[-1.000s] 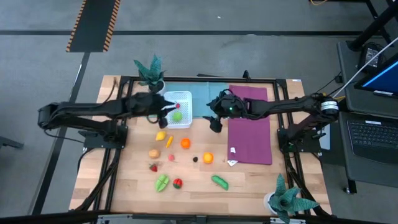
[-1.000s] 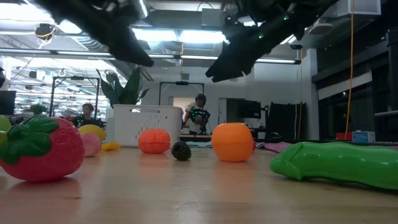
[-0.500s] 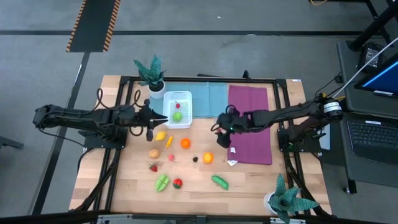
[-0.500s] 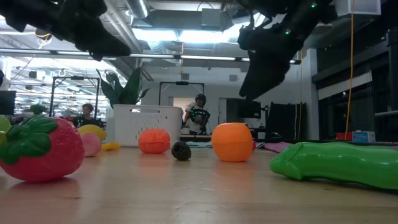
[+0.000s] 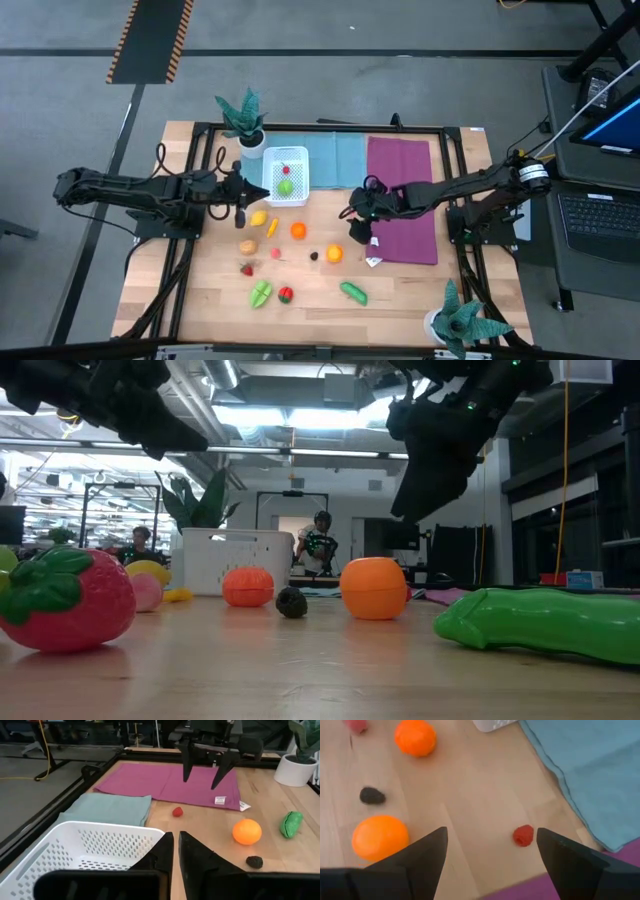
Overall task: Pick and placing Produce into tupperware
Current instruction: Put the red raspberry into the white basket
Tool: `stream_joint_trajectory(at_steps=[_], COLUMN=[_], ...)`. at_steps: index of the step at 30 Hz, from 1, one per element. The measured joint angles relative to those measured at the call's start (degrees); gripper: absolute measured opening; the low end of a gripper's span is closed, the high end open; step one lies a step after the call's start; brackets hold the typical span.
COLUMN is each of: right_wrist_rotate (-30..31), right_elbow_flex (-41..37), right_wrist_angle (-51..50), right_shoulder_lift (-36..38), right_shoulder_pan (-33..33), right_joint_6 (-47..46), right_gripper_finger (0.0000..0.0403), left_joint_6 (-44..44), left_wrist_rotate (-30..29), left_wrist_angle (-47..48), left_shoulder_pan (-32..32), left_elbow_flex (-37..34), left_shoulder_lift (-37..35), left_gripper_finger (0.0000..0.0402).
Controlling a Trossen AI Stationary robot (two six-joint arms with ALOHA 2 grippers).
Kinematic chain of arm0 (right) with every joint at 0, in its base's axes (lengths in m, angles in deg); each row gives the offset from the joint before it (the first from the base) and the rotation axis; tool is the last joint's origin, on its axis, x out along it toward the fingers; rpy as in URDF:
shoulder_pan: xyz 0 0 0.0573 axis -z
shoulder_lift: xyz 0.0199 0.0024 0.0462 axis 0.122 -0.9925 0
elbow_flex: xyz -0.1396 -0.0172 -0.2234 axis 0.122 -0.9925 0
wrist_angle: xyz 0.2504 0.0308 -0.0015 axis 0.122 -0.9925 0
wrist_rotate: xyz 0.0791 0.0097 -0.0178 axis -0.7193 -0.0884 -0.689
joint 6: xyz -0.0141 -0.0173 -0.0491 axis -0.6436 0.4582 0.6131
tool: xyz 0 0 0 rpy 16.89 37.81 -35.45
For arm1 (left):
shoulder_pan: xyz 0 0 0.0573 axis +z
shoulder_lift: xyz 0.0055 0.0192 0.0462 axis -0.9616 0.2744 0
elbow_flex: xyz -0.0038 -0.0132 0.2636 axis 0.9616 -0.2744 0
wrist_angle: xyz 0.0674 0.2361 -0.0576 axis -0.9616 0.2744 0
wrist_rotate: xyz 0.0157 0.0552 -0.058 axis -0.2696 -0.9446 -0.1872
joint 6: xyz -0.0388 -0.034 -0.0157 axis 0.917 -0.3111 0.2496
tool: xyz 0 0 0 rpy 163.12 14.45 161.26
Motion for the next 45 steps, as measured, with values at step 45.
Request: stream_joint_trajectory(at_steps=[45], right_wrist_rotate=[2.0], right_elbow_flex=[0.1], right_wrist_angle=[5.0], right_shoulder_lift=[-17.9], right_shoulder_pan=[6.5], right_joint_6=[-8.4], right_gripper_finger=[0.0307], left_joint_6=[-1.8], left_wrist_rotate=[0.0], left_wrist_angle=[0.3], left_shoulder_pan=[0.0], left_elbow_flex=[0.0], left_shoulder_lift=[0.0], left_gripper_finger=[0.0069])
